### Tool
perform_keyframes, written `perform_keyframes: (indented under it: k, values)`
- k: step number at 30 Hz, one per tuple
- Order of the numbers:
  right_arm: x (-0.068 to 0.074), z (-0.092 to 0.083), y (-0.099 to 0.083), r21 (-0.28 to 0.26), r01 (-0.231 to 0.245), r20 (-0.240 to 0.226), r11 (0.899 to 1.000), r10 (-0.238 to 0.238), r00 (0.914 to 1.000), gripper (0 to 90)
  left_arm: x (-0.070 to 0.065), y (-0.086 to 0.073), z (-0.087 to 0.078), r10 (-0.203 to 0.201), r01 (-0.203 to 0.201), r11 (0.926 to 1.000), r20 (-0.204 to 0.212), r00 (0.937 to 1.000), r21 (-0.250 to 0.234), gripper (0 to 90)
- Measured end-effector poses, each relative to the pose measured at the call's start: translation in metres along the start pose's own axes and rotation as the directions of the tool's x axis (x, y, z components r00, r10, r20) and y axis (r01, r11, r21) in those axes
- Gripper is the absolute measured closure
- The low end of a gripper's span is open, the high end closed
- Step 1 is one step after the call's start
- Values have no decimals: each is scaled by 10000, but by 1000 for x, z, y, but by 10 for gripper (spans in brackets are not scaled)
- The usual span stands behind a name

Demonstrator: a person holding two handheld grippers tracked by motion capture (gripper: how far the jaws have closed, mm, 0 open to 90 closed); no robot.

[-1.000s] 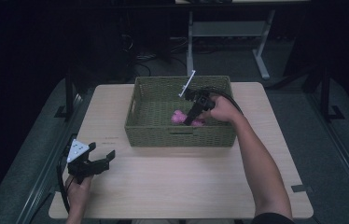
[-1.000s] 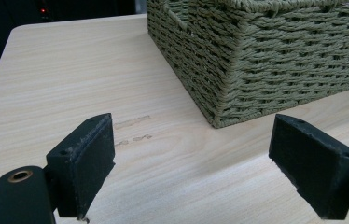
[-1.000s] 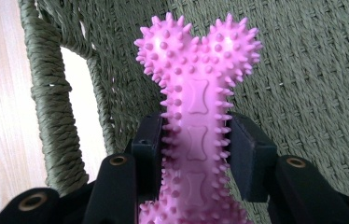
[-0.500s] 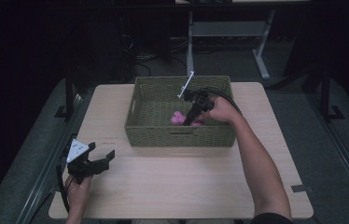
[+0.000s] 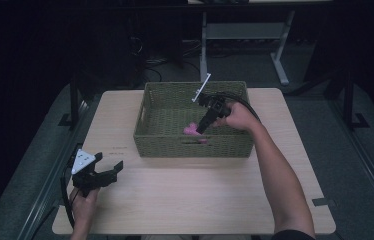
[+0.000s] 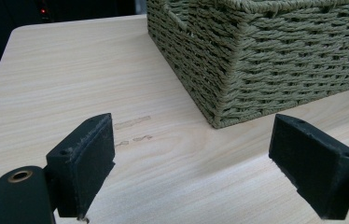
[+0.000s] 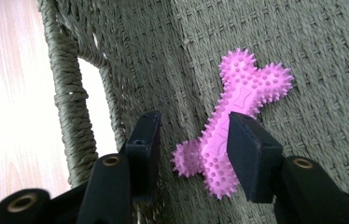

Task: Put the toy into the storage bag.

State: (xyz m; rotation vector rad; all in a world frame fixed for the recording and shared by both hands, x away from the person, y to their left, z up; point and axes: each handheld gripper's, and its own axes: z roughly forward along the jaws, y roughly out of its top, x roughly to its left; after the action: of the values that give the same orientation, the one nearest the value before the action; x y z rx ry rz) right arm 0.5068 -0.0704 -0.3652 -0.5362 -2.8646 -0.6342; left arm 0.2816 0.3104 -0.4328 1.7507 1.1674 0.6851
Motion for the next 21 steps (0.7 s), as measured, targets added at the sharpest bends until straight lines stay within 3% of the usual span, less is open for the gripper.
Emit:
perform_keyframes:
  k: [21]
  values:
    - [12,-24,-12,-384,-113,289,9992,124,9995,460,-3,0,1,130,-130,9999,12,9999,69,139]
